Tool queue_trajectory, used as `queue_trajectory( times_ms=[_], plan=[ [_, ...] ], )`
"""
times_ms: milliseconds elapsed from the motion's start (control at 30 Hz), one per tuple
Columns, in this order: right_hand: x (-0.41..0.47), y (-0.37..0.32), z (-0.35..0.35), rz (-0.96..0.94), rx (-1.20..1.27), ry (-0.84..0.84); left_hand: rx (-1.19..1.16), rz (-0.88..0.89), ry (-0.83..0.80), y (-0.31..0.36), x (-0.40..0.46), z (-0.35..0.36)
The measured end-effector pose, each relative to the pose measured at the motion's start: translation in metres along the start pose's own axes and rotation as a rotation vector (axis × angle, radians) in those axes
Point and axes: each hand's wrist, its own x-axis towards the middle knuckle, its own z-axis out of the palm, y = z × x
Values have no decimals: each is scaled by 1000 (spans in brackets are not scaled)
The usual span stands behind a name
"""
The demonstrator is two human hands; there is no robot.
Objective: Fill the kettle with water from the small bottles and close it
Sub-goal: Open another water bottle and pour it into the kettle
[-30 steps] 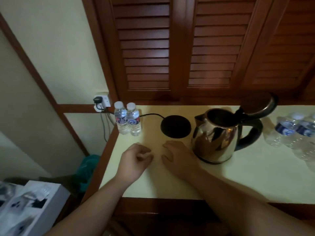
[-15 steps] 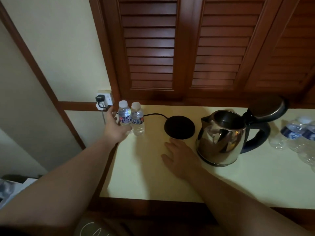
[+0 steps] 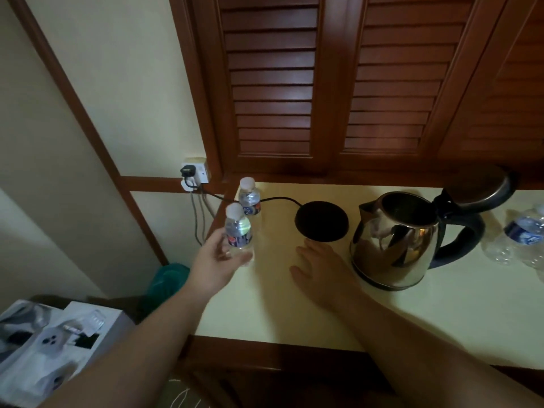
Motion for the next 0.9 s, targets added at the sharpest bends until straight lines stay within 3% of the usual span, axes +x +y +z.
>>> queue_trajectory(
  times_ms=[100,167,267,367,667,833,900],
  plan=[
    [1,-3,-3,47,179,38,108,9,-56,6,-23,18],
    [3,-13,-16,72,409,156,146,52,-88,9,-32,31],
    [2,-40,-51,-43,535,275,210,129,-114,10,-35,46],
    [-1,-69,-88,-191,361,155,244,139,-114,10,-32,52],
    [14,-102,-147,-372,-199,-268,311,94,-184,10,-18,46],
    [24,-116,-168,-470,-338,-407,301,85,-206,8,-14,47],
    [26,-121,-166,-416,-345,-384,306,90,-197,7,-14,48]
  ],
)
